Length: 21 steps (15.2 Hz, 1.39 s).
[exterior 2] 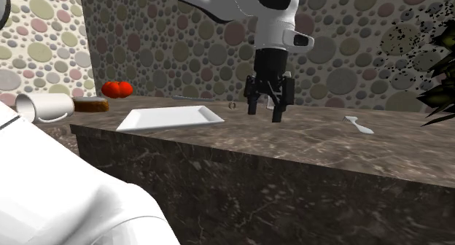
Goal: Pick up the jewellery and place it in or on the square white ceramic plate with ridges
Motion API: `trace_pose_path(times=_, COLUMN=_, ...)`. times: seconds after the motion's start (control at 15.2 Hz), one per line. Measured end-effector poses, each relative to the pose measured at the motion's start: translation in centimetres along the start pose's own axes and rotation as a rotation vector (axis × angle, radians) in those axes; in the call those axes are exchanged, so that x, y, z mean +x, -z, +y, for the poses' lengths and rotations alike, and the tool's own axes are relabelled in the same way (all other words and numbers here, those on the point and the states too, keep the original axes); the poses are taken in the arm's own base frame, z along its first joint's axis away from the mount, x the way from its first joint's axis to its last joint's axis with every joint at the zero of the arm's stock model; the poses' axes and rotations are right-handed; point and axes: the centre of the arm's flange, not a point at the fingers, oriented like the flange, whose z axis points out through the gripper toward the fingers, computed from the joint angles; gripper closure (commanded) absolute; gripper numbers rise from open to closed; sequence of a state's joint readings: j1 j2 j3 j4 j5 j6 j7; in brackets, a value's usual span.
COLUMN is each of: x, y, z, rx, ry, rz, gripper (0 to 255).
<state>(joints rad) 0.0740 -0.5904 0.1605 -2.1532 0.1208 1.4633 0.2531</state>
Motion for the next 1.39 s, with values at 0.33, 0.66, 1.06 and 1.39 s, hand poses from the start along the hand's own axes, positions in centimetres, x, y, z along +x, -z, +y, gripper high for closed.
trace_pose_path(times=0.33, x=2.4, y=0.9, z=-6.2, rx=-0.005, ry=0.005, rz=-0.024, gripper=0)
trace_pose_path(times=0.66, x=4.8, y=1.7, z=-12.5, rx=-0.01, ry=0.009, rz=-0.048, gripper=0)
trace_pose_path(times=1.06, x=7.2, y=2.4, z=-20.5, rx=-0.015, ry=0.016, rz=-0.076, gripper=0)
trace_pose_path(times=1.39, x=9.4, y=3.0, z=-27.2, rx=-0.019, ry=0.023, rz=-0.1, gripper=0)
